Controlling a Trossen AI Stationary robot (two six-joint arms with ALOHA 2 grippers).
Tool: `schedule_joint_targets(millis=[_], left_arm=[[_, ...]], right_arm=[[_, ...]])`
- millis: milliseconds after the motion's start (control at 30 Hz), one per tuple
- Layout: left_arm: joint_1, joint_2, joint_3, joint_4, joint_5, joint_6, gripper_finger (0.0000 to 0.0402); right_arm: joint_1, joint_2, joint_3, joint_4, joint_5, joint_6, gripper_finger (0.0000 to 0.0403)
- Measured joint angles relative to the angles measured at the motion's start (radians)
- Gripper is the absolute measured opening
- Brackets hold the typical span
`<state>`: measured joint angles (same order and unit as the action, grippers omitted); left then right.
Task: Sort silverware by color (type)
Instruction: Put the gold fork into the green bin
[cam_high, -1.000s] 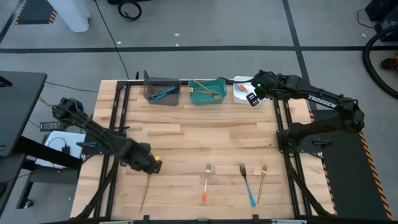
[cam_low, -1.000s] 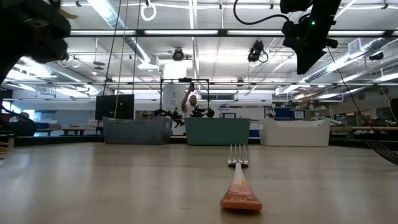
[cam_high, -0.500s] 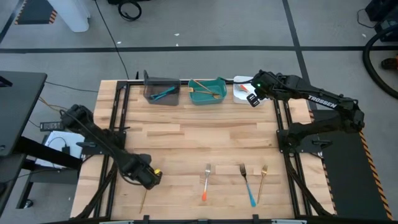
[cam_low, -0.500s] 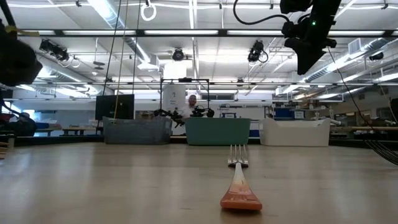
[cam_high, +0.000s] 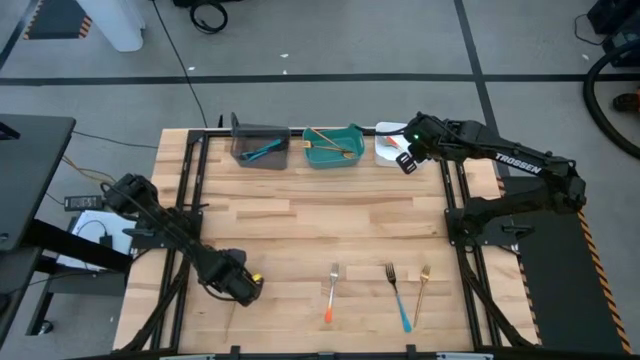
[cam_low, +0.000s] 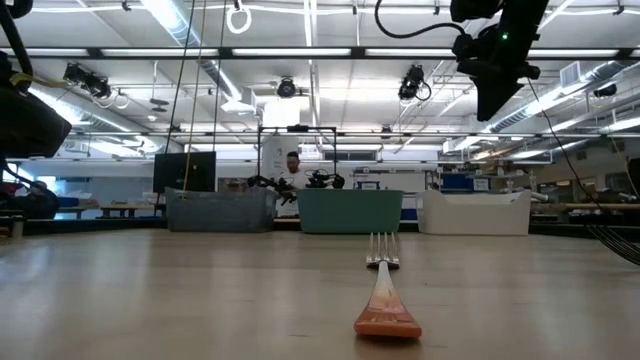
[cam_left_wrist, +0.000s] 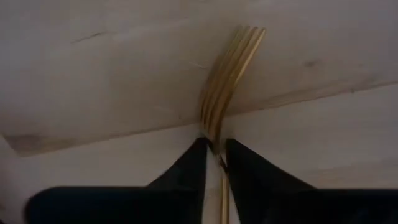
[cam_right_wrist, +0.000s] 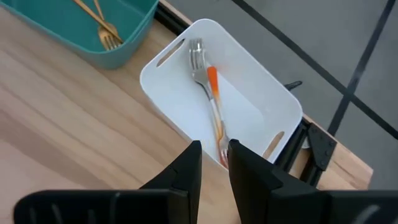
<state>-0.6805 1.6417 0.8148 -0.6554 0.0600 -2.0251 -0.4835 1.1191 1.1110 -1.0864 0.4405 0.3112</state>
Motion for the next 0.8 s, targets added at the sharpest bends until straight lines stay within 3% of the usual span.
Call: schedule_joint_targets(millis=[133, 333, 467, 633, 800], left_arm=[[0.019, -0.025, -0.002, 0.003, 0.010, 0.049, 0.0015], [0.059, -0.089, -0.006, 0.027, -0.065, 0.077, 0.0015], [0.098, -0.157, -0.006, 0.083, -0.194, 0.089, 0.0015], [0.202, -0.244, -0.005, 0.164, -0.453, 0.189, 0.0015], [0.380, -0.306, -0.003, 0.300, -0.632, 0.476, 0.0015]], right_arm=[[0.000, 0.000, 0.000, 0.000, -0.029, 0.000, 0.0085], [0.000, 0.000, 0.000, 0.001, -0.050, 0.000, 0.0085], [0.000, 0.000, 0.000, 0.001, -0.055, -0.015, 0.0085], [0.000, 0.000, 0.000, 0.016, -0.100, -0.059, 0.0085], [0.000, 0.000, 0.000, 0.081, -0.103, -0.079, 0.0085]])
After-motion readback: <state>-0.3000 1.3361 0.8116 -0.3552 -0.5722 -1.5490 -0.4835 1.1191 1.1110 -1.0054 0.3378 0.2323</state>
